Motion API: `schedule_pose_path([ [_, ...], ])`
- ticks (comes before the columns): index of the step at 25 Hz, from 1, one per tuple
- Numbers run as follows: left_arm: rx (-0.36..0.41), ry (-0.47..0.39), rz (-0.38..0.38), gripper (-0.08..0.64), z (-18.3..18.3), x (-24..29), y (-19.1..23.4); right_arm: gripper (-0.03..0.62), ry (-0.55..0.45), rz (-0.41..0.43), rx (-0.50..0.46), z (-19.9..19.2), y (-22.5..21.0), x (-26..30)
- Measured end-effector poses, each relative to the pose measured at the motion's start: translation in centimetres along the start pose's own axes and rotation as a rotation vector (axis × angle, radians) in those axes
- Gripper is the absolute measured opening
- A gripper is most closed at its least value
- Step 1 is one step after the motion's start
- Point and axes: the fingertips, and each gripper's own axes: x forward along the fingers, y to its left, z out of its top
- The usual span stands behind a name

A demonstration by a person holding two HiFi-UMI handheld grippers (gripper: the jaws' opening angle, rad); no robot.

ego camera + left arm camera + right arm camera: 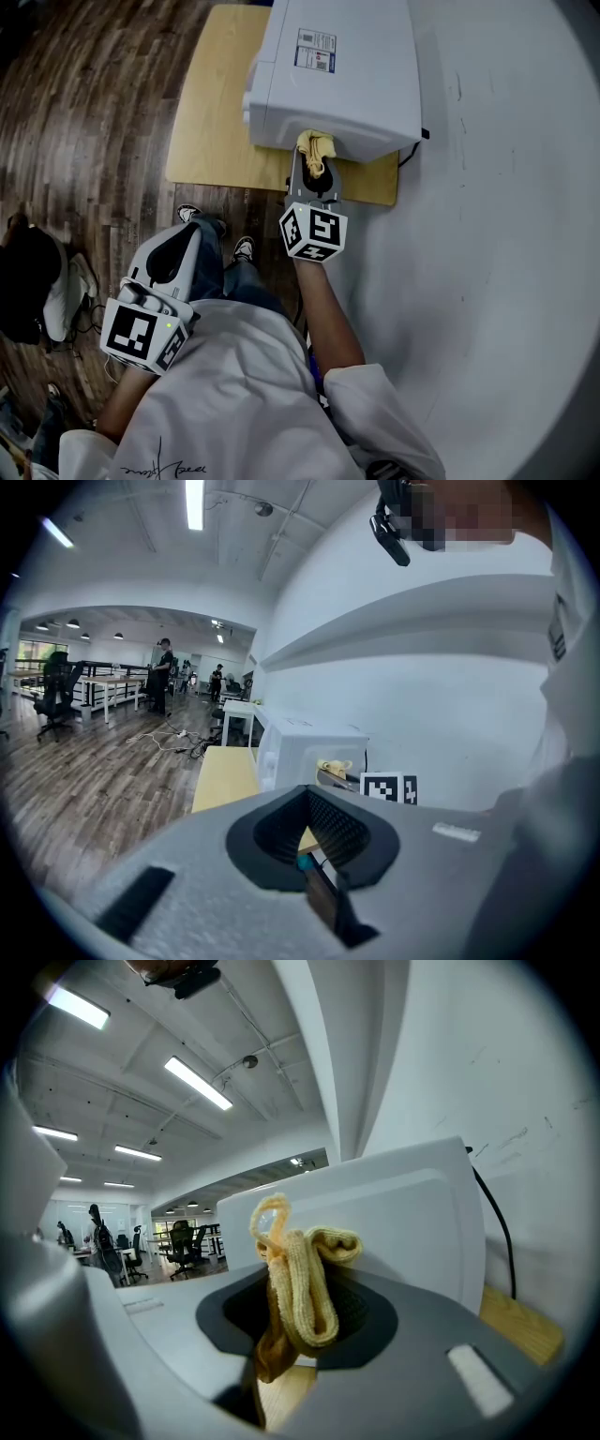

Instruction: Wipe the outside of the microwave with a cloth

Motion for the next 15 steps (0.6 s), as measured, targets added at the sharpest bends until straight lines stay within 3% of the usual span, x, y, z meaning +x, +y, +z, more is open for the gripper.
schedule_pose_path([
  [15, -0.013, -0.005, 0.034, -0.009, 0.1, -1.3, 1.8, 0.118, 0.050, 0.105, -0.019, -1.9, 5.8, 1.9],
])
